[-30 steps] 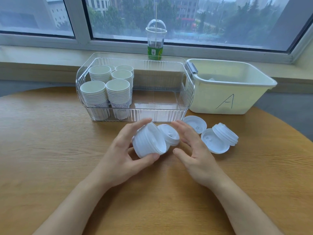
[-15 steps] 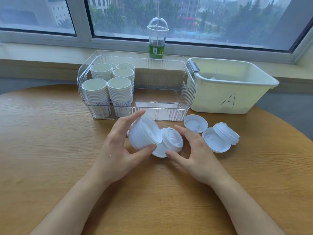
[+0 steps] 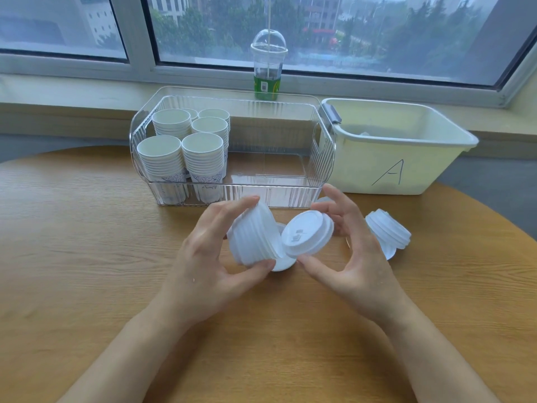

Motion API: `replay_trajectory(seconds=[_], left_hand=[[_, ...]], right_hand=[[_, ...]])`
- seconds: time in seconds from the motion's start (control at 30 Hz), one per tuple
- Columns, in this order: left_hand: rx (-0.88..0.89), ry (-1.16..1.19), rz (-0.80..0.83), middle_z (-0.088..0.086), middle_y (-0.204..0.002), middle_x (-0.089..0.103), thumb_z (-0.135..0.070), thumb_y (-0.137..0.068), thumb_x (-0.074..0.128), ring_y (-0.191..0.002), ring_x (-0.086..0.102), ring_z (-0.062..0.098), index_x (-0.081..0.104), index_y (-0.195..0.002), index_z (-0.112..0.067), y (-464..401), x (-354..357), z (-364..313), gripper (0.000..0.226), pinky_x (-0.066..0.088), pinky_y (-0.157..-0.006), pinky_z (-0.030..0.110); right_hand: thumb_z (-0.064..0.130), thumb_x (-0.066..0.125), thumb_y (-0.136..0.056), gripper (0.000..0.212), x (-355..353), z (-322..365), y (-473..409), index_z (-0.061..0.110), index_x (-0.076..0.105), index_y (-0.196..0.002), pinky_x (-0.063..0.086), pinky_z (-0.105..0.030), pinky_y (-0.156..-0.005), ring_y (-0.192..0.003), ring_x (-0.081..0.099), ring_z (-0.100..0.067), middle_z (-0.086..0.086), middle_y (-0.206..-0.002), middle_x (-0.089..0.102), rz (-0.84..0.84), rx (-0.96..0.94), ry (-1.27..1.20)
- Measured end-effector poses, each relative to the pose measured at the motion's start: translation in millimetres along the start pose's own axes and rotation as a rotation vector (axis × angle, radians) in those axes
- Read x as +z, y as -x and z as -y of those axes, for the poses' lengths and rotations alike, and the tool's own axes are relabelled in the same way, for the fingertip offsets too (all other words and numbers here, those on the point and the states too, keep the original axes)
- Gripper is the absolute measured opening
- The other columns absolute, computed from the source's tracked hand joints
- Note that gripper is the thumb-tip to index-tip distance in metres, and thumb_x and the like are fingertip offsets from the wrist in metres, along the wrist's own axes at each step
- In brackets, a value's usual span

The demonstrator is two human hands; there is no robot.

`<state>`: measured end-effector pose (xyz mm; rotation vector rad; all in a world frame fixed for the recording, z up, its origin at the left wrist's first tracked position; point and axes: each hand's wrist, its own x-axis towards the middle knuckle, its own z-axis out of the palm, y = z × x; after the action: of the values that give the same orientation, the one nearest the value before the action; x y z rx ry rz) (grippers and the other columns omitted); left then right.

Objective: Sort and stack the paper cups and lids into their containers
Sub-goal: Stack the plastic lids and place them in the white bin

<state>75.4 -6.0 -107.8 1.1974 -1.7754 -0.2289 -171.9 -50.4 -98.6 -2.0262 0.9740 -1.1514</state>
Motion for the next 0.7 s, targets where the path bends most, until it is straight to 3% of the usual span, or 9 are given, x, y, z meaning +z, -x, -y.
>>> replay_trajectory(seconds=[0.13, 0.3, 0.43, 0.57, 0.7], left_hand=[[0.026, 0.026, 0.062, -0.008, -0.139, 0.058, -0.042, -0.079, 0.085, -0.131, 0.057, 0.014, 0.054, -0.148, -0.024, 2.6, 2.0, -7.5, 0.078, 0.042, -0.105, 0.020], [0.057, 0.043, 0.127, -0.007, -0.141, 0.057, -0.040, -0.079, 0.087, -0.133, 0.057, 0.016, 0.052, -0.150, -0.025, 4.3, 4.1, -12.1, 0.081, 0.046, -0.107, 0.025], [0.064, 0.036, 0.148, -0.003, -0.141, 0.057, -0.036, -0.079, 0.089, -0.133, 0.057, 0.021, 0.053, -0.150, -0.023, 4.0, 3.7, -13.6, 0.081, 0.049, -0.106, 0.032], [0.083, 0.045, 0.153, -0.004, -0.141, 0.056, -0.033, -0.079, 0.089, -0.133, 0.057, 0.019, 0.054, -0.150, -0.021, 3.0, 2.9, -15.3, 0.080, 0.047, -0.107, 0.029], [0.099, 0.035, 0.156, -0.004, -0.142, 0.056, -0.030, -0.079, 0.093, -0.135, 0.055, 0.018, 0.053, -0.150, -0.020, 2.9, 2.9, -18.0, 0.082, 0.042, -0.109, 0.023]], right_hand=[[0.013, 0.089, -0.080, 0.101, -0.9, 2.4, 0.9, 0.026, 0.030, -0.160, 0.043, -0.047, -0.116, -0.138, 0.053, -0.028, 0.003, -0.140, 0.059, -0.001, -0.017, -0.093], [0.011, 0.085, -0.080, 0.087, -1.6, 5.3, 1.5, 0.021, 0.037, -0.152, 0.041, -0.060, -0.112, -0.134, 0.056, -0.033, -0.006, -0.144, 0.061, 0.060, 0.006, -0.185], [0.011, 0.084, -0.078, 0.080, -2.1, 7.6, 2.5, 0.022, 0.044, -0.147, 0.043, -0.054, -0.109, -0.134, 0.057, -0.031, -0.003, -0.142, 0.064, 0.102, 0.026, -0.156], [0.019, 0.084, -0.079, 0.070, -1.2, 9.5, 2.8, 0.023, 0.055, -0.142, 0.045, -0.051, -0.104, -0.133, 0.057, -0.029, -0.002, -0.140, 0.065, 0.122, 0.025, -0.114], [0.027, 0.087, -0.080, 0.074, -0.6, 9.6, 2.8, 0.024, 0.052, -0.146, 0.044, -0.048, -0.105, -0.136, 0.056, -0.027, 0.003, -0.143, 0.064, 0.132, 0.023, -0.106]])
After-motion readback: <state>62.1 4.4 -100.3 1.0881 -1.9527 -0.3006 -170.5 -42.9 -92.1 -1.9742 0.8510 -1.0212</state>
